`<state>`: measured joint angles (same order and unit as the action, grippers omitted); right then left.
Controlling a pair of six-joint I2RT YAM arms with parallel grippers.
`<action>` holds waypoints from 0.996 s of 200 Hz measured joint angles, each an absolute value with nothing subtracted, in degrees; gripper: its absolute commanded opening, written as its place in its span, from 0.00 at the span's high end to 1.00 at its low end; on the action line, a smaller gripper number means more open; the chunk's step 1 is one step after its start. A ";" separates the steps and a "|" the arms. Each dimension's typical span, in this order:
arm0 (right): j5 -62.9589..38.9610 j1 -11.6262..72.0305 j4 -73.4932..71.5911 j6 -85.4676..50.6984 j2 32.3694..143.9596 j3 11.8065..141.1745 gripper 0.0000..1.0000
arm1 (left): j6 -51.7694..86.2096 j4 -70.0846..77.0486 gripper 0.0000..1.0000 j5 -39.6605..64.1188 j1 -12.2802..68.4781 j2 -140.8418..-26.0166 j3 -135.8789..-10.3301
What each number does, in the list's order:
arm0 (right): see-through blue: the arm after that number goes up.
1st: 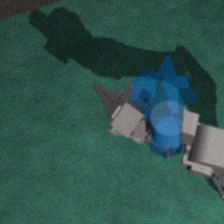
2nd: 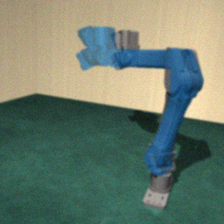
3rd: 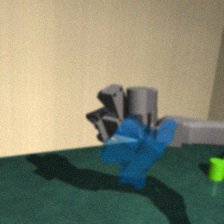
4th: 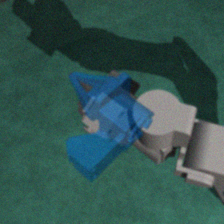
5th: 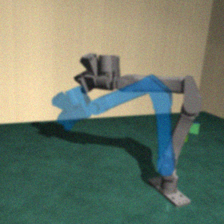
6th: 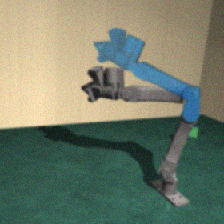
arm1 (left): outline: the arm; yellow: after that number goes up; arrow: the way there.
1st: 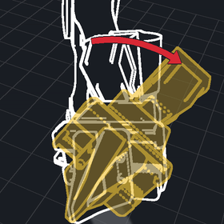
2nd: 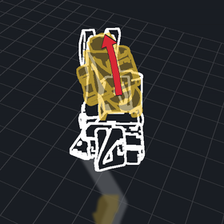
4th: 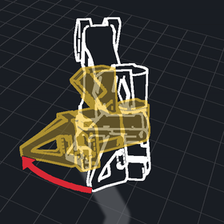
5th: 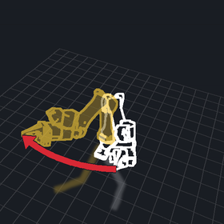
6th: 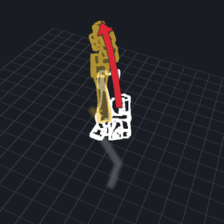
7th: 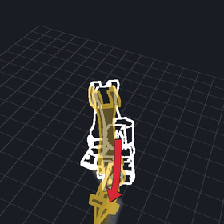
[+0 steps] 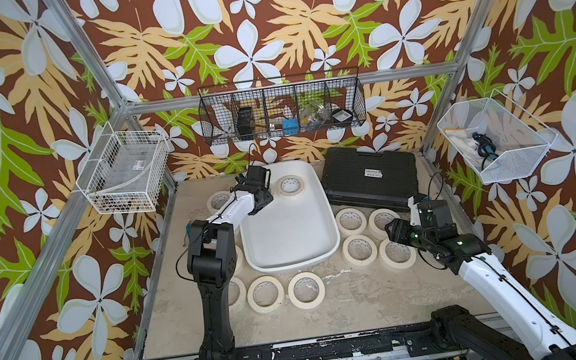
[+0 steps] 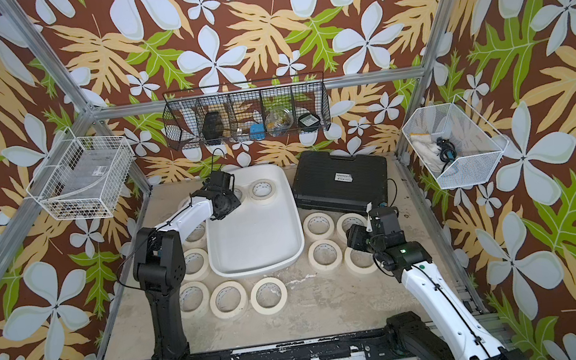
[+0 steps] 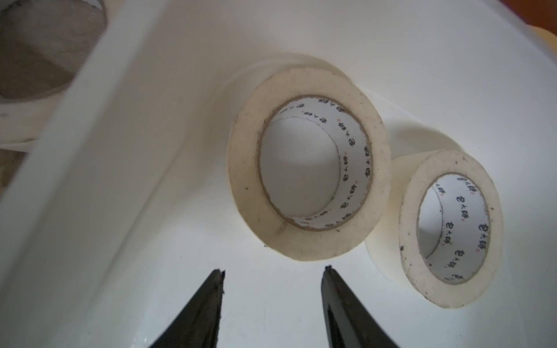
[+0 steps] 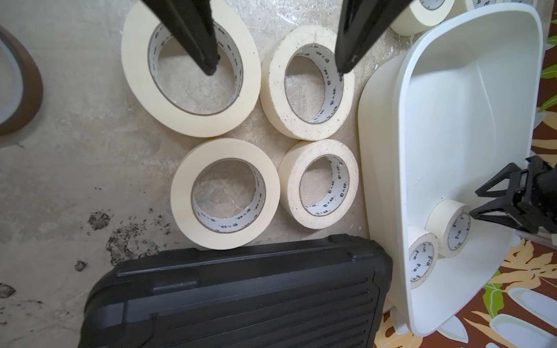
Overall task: Take out the art tape in the storage box
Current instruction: Place the art tape at the center of the board, then pick up the art tape from the storage box.
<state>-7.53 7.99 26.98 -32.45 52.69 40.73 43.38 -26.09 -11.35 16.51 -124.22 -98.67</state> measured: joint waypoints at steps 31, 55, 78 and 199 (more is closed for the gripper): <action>-8.91 7.99 26.94 -32.16 52.88 40.49 0.35 | 44.86 -23.42 0.42 -11.40 15.62 -125.93 -98.96; -9.30 7.99 26.96 -32.16 53.36 40.51 0.35 | 45.63 -22.90 0.42 -11.57 14.87 -128.01 -100.16; -9.50 7.99 27.00 -32.16 53.56 40.86 0.35 | 46.30 -22.50 0.42 -11.57 14.61 -129.16 -101.10; -10.26 8.01 28.75 -32.21 53.17 43.83 0.35 | 44.84 -18.85 0.85 -8.91 14.28 -130.15 -101.03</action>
